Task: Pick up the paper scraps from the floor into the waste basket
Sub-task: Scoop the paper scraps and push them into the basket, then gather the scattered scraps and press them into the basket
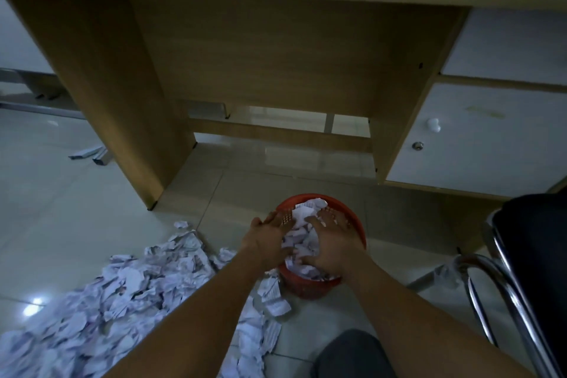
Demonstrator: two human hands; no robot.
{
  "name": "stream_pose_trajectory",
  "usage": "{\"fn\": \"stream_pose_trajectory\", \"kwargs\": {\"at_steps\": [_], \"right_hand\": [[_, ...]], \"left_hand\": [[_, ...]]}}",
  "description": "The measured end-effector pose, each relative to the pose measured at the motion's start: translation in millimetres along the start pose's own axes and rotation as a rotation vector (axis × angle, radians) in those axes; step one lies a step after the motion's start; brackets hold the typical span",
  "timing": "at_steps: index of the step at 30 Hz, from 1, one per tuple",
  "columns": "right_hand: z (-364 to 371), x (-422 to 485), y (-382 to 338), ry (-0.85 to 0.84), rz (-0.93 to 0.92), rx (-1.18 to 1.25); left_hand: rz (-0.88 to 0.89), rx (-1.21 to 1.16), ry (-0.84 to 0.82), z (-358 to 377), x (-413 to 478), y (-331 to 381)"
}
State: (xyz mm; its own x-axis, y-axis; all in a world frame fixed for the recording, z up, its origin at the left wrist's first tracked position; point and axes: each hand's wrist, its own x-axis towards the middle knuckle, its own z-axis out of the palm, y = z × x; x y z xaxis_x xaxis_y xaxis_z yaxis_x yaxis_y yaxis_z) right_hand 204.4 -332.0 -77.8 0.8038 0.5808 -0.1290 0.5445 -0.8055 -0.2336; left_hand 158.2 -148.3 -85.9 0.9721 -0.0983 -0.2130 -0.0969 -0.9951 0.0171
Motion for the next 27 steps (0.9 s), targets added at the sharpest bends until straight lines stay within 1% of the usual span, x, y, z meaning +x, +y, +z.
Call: {"fn": "stream_pose_trajectory", "kwargs": {"at_steps": [2, 4, 6, 8, 9, 11, 13, 15, 17, 23, 27], "right_hand": [[-4, -2, -14, 0.043, -0.030, 0.014], [-5, -7, -37, 0.057, -0.056, -0.013], [-2, -10, -59, 0.098, -0.085, -0.053], [3, -16, -82, 0.126, -0.160, -0.068], [11, -16, -106, 0.119, -0.219, -0.070], [21, -17, -117, 0.127, -0.251, -0.052], [43, -15, -143, 0.117, -0.344, -0.023], [71, -13, -170, 0.020, -0.426, 0.004], [98, -16, -194, -0.070, -0.446, 0.028], [169, -25, -233, -0.357, -0.385, 0.105], [199, -27, -246, -0.441, -0.370, 0.061]], "left_hand": [[-0.048, -0.055, 0.025, -4, -15, -6], [-0.085, -0.057, 0.034, -5, -39, -15], [-0.133, -0.057, 0.006, -6, -60, -25], [-0.185, -0.071, -0.042, -1, -84, -36], [-0.235, -0.098, -0.051, 5, -107, -49], [-0.259, -0.128, -0.053, 9, -121, -53], [-0.347, -0.146, -0.092, 17, -149, -69], [-0.447, -0.172, -0.144, 34, -178, -86], [-0.526, -0.191, -0.178, 56, -206, -104], [-0.699, -0.202, -0.260, 110, -267, -150], [-0.826, -0.231, -0.253, 134, -296, -169]]}}
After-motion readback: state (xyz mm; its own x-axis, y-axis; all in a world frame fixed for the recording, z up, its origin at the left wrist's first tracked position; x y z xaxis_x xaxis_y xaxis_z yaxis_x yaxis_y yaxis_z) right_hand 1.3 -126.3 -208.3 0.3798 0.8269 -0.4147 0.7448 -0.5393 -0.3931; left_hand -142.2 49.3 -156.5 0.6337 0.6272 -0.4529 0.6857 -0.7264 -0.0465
